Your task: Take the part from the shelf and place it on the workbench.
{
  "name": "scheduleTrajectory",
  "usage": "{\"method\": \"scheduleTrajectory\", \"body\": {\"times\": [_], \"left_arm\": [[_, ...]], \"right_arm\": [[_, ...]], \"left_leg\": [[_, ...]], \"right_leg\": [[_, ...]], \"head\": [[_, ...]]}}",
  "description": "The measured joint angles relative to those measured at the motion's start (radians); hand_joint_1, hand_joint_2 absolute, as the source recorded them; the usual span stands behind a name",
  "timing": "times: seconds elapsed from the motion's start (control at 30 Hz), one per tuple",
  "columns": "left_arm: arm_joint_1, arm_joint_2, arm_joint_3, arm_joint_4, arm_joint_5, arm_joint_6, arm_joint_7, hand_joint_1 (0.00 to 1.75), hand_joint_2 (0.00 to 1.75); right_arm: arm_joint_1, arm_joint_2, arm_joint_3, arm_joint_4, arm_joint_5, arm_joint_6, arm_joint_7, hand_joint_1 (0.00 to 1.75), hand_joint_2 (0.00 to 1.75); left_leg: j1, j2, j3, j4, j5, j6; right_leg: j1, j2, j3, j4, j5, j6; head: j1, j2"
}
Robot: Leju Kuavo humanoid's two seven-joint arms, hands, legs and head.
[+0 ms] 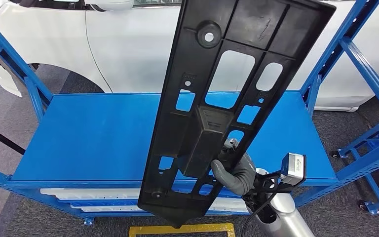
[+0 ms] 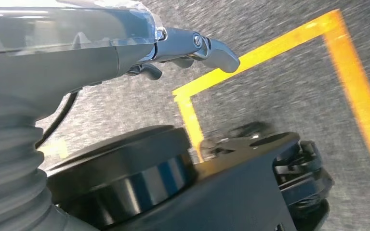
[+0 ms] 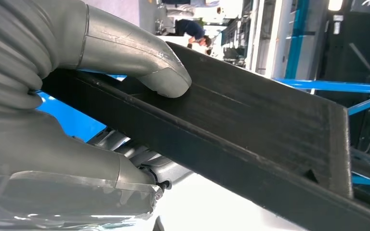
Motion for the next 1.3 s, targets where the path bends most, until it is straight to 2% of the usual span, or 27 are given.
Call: {"method": "scheduleTrajectory", "body": {"times": [0.03, 0.07, 0.17, 0.23, 0.27, 0.33, 0.37, 0.4, 0.43, 0.5, 0.57, 0.6, 0.7, 0.73, 0.77, 0.83, 0.87, 0.9, 0.93, 0.97, 1.03, 1.07, 1.1, 1.2, 1.23, 1.27, 1.3], "left_arm": [[0.001, 0.0, 0.0, 0.0, -0.002, 0.0, 0.0, 0.0, 1.75], [0.002, 0.001, 0.0, 0.0, -0.003, -0.001, 0.0, 0.0, 1.75], [0.006, 0.001, 0.0, 0.0, -0.005, -0.005, 0.0, 0.0, 1.75], [0.007, 0.0, 0.0, 0.0, -0.004, -0.007, 0.0, 0.0, 1.75], [0.007, -0.001, 0.0, 0.0, -0.004, -0.007, 0.0, 0.0, 1.75], [0.008, -0.001, 0.0, 0.0, -0.002, -0.008, 0.0, 0.0, 1.75], [0.009, -0.001, 0.0, 0.0, -0.001, -0.009, 0.0, 0.0, 1.75], [0.011, -0.001, 0.0, 0.0, 0.002, -0.01, 0.0, 0.0, 1.75], [0.012, -0.001, 0.0, 0.0, 0.004, -0.011, 0.0, 0.0, 1.75], [0.012, -0.001, 0.001, 0.0, 0.008, -0.015, 0.001, 0.0, 1.75], [0.011, -0.001, 0.002, 0.0, 0.009, -0.019, 0.002, 0.0, 1.75], [0.01, -0.001, 0.003, 0.0, 0.009, -0.02, 0.002, 0.0, 1.75], [0.01, -0.001, 0.008, 0.0, 0.009, -0.023, 0.003, 0.0, 1.75], [0.01, -0.001, 0.01, 0.0, 0.009, -0.024, 0.003, 0.0, 1.75], [0.009, 0.0, 0.011, 0.0, 0.009, -0.025, 0.003, 0.0, 1.75], [0.007, 0.0, 0.013, 0.0, 0.009, -0.027, 0.003, 0.0, 1.75], [0.005, 0.0, 0.014, 0.0, 0.009, -0.027, 0.003, 0.0, 1.75], [0.004, 0.0, 0.014, 0.0, 0.008, -0.028, 0.003, 0.0, 1.75], [0.003, 0.0, 0.015, 0.0, 0.008, -0.029, 0.003, 0.0, 1.75], [0.004, 0.0, 0.015, 0.0, 0.008, -0.029, 0.003, 0.0, 1.75], [0.005, 0.0, 0.015, 0.0, 0.006, -0.029, 0.003, 0.0, 1.75], [0.005, 0.001, 0.015, 0.0, 0.006, -0.029, 0.003, 0.0, 1.75], [0.005, 0.001, 0.015, 0.0, 0.006, -0.03, 0.003, 0.0, 1.75], [0.01, 0.001, 0.015, 0.0, 0.005, -0.03, 0.003, 0.0, 1.75], [0.011, 0.001, 0.015, 0.0, 0.005, -0.03, 0.003, 0.0, 1.75], [0.012, 0.001, 0.015, 0.0, 0.005, -0.03, 0.002, 0.0, 1.75], [0.012, 0.001, 0.015, 0.0, 0.005, -0.03, 0.002, 0.0, 1.75]], "right_arm": [[-0.001, 0.0, 0.0, 0.0, -0.001, -0.003, 0.001, 1.75, 1.75], [-0.002, -0.001, 0.0, 0.0, -0.001, -0.006, 0.002, 1.75, 1.75], [-0.005, -0.001, 0.0, 0.0, -0.002, -0.013, 0.006, 1.75, 1.75], [-0.008, -0.002, 0.0, -0.001, -0.002, -0.013, 0.008, 1.75, 1.75], [-0.009, -0.003, 0.0, -0.001, -0.002, -0.013, 0.01, 1.75, 1.75], [-0.01, -0.004, 0.0, -0.001, -0.002, -0.013, 0.011, 1.75, 1.75], [-0.009, -0.005, 0.0, 0.0, -0.002, -0.013, 0.012, 1.75, 1.75], [-0.009, -0.005, 0.0, 0.001, -0.002, -0.013, 0.013, 1.75, 1.75], [-0.009, -0.006, 0.0, 0.002, -0.002, -0.013, 0.013, 1.75, 1.75], [-0.013, -0.006, 0.0, 0.003, -0.005, -0.013, 0.013, 1.75, 1.75], [-0.019, -0.006, 0.0, 0.004, -0.01, -0.013, 0.015, 1.75, 1.75], [-0.021, -0.007, 0.0, 0.005, -0.013, -0.013, 0.016, 1.75, 1.75], [-0.022, -0.008, 0.0, 0.008, -0.02, -0.013, 0.018, 1.75, 1.75], [-0.022, -0.008, 0.0, 0.008, -0.021, -0.013, 0.019, 1.75, 1.75], [-0.023, -0.008, 0.0, 0.009, -0.021, -0.013, 0.019, 1.75, 1.75], [-0.023, -0.009, -0.001, 0.01, -0.022, -0.013, 0.019, 1.75, 1.75], [-0.023, -0.009, -0.001, 0.01, -0.023, -0.014, 0.019, 1.75, 1.75], [-0.023, -0.01, -0.001, 0.012, -0.023, -0.014, 0.019, 1.75, 1.75], [-0.023, -0.011, -0.001, 0.013, -0.024, -0.015, 0.019, 1.75, 1.75], [-0.023, -0.011, -0.001, 0.014, -0.025, -0.015, 0.019, 1.75, 1.75], [-0.023, -0.014, -0.004, 0.014, -0.026, -0.017, 0.017, 1.75, 1.75], [-0.023, -0.015, -0.006, 0.014, -0.027, -0.019, 0.016, 1.75, 1.75], [-0.023, -0.016, -0.008, 0.014, -0.027, -0.021, 0.015, 1.75, 1.75], [-0.023, -0.016, -0.01, 0.014, -0.028, -0.029, 0.014, 1.75, 1.75], [-0.022, -0.016, -0.011, 0.014, -0.028, -0.031, 0.014, 1.75, 1.75], [-0.022, -0.017, -0.012, 0.014, -0.028, -0.031, 0.014, 1.75, 1.75], [-0.021, -0.017, -0.014, 0.014, -0.028, -0.032, 0.014, 1.75, 1.75]], "left_leg": [[-0.003, 0.0, 0.032, -0.068, 0.023, 0.007], [-0.005, 0.0, 0.052, -0.111, 0.035, 0.012], [-0.008, 0.0, 0.06, -0.138, 0.041, 0.021], [-0.002, 0.001, 0.063, -0.15, 0.051, 0.03], [0.001, 0.002, 0.065, -0.155, 0.056, 0.033], [0.001, 0.004, 0.063, -0.156, 0.057, 0.036], [0.001, 0.004, 0.062, -0.156, 0.057, 0.036], [0.001, 0.005, 0.062, -0.155, 0.057, 0.036], [0.002, 0.004, 0.062, -0.154, 0.056, 0.035], [0.004, 0.003, 0.064, -0.148, 0.053, 0.029], [0.001, 0.001, 0.059, -0.138, 0.049, 0.019], [0.0, 0.001, 0.055, -0.133, 0.048, 0.014], [0.0, 0.001, 0.049, -0.129, 0.045, -0.002], [0.001, 0.001, 0.042, -0.113, 0.029, -0.007], [0.003, 0.001, 0.029, -0.079, 0.0, -0.011], [0.004, 0.002, -0.016, 0.044, -0.08, -0.016], [0.004, 0.002, -0.037, 0.108, -0.111, -0.017], [0.004, 0.002, -0.045, 0.146, -0.125, -0.016], [0.004, 0.002, -0.035, 0.146, -0.122, -0.014], [0.003, 0.002, -0.005, 0.105, -0.102, -0.01], [0.0, 0.002, 0.085, -0.042, -0.053, 0.003], [-0.003, 0.003, 0.116, -0.102, -0.036, 0.009], [-0.007, 0.003, 0.133, -0.137, -0.027, 0.013], [-0.011, 0.004, 0.125, -0.152, -0.003, 0.024], [-0.009, 0.006, 0.118, -0.157, 0.011, 0.031], [-0.006, 0.008, 0.108, -0.162, 0.026, 0.036], [-0.004, 0.01, 0.097, -0.165, 0.039, 0.04]], "right_leg": [[0.002, 0.001, 0.0, 0.001, 0.0, 0.002], [0.004, 0.002, -0.002, 0.002, 0.001, 0.005], [0.003, 0.001, -0.006, 0.0, 0.005, 0.021], [0.002, 0.001, -0.016, 0.023, -0.013, 0.032], [0.001, 0.001, -0.033, 0.061, -0.038, 0.038], [-0.005, 0.001, -0.092, 0.189, -0.103, 0.047], [-0.008, 0.0, -0.12, 0.248, -0.124, 0.051], [-0.011, 0.0, -0.135, 0.28, -0.127, 0.055], [-0.015, -0.001, -0.131, 0.272, -0.111, 0.058], [-0.022, -0.003, -0.069, 0.147, -0.043, 0.062], [-0.022, -0.002, -0.014, 0.034, -0.004, 0.055], [-0.02, 0.0, -0.007, 0.014, -0.001, 0.049], [-0.017, 0.001, -0.014, 0.011, 0.003, 0.026], [-0.018, 0.0, -0.016, 0.009, 0.007, 0.018], [-0.019, -0.002, -0.018, 0.006, 0.012, 0.011], [-0.016, -0.006, -0.029, 0.005, 0.02, 0.002], [-0.014, -0.007, -0.036, 0.006, 0.024, 0.0], [-0.011, -0.008, -0.043, 0.007, 0.029, -0.001], [-0.009, -0.008, -0.051, 0.008, 0.035, -0.001], [-0.007, -0.007, -0.057, 0.009, 0.041, -0.001], [-0.004, -0.005, -0.066, 0.009, 0.053, 0.003], [-0.003, -0.004, -0.069, 0.009, 0.06, 0.007], [-0.003, -0.005, -0.071, 0.008, 0.066, 0.013], [-0.007, -0.006, -0.075, 0.0, 0.087, 0.032], [-0.008, -0.005, -0.081, 0.006, 0.075, 0.038], [-0.008, -0.003, -0.092, 0.03, 0.045, 0.043], [-0.01, -0.002, -0.108, 0.074, -0.003, 0.047]], "head": [[0.0, 0.0], [0.0, 0.0], [0.0, 0.0], [0.0, 0.0], [0.0, 0.0], [0.0, 0.0], [0.0, 0.0], [0.0, 0.0], [0.0, 0.0], [0.0, 0.0], [0.0, 0.0], [0.0, 0.0], [0.0, 0.0], [0.0, 0.0], [0.0, 0.0], [0.0, 0.0], [0.0, 0.0], [0.0, 0.0], [0.0, 0.0], [0.0, 0.0], [0.0, 0.0], [0.0, 0.0], [0.0, 0.0], [0.0, 0.0], [0.0, 0.0], [0.0, 0.0], [0.0, 0.0]]}}
